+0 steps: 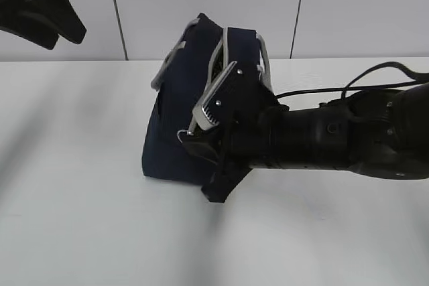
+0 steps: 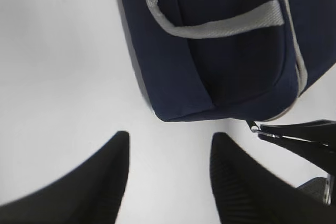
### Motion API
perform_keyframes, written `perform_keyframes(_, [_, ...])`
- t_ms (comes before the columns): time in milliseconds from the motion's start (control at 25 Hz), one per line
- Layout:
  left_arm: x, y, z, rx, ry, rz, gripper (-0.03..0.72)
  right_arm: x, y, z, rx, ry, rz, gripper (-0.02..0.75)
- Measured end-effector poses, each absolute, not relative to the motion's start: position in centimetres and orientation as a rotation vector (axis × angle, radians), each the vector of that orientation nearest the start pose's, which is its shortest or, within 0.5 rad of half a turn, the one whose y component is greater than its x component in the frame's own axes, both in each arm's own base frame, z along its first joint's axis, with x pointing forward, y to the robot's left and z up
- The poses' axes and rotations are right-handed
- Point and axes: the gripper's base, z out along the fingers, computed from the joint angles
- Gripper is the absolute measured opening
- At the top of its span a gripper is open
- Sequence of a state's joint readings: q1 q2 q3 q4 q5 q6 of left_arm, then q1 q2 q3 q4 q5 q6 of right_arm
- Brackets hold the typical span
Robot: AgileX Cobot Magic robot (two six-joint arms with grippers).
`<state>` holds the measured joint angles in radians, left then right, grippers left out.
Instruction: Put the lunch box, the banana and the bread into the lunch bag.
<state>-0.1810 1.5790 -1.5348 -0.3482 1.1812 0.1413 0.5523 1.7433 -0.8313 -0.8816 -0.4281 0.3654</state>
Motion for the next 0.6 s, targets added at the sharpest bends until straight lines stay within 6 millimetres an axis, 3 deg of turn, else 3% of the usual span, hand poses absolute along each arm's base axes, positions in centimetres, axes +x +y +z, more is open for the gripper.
perform_keyframes(240, [31.8, -8.7, 36.0, 0.346, 2.654, -0.487, 0.361, 27.5, 20.3, 20.3, -1.207, 1.678, 0.358, -0.016])
perform_keyframes(600, [31.9, -9.0, 36.2, 0.338, 2.634, -0.527, 0.361, 29.2, 19.9, 23.0, -1.143, 1.662, 0.27, -0.016])
